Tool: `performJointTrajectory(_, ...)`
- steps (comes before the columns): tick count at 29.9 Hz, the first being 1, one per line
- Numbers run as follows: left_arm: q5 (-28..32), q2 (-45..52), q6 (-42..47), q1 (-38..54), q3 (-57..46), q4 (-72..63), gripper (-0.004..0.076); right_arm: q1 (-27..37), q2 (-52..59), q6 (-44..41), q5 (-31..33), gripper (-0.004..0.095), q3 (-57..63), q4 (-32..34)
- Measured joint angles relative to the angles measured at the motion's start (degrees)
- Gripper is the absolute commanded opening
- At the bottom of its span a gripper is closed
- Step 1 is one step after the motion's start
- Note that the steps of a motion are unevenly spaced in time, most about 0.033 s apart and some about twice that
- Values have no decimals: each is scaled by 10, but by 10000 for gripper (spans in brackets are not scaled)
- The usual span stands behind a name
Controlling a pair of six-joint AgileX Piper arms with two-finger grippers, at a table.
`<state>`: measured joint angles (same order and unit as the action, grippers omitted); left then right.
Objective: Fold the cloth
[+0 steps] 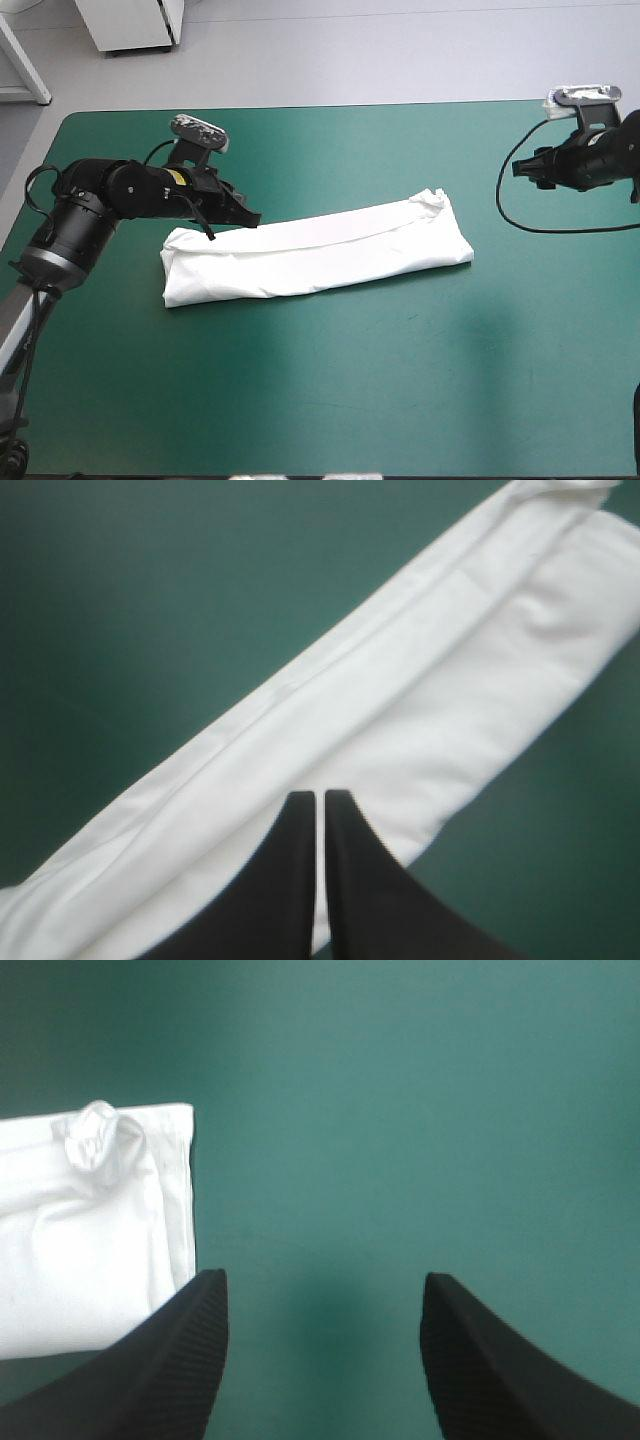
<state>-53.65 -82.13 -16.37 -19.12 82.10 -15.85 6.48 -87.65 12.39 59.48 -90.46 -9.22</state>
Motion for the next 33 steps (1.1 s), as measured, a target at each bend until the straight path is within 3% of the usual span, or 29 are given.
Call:
performJointTrajectory(9,45,-120,-43,-40,0,-63,-9,0,-2,-4,-24,550,67,-28)
performJointTrajectory(19,91,-247,-70,-51,0,-108,-9,0,-68,37,-39,550,67,-129)
performJointTrajectory(33,101,-298,-85,-52,1,-134,-9,0,-166,94,-31,549,67,-211)
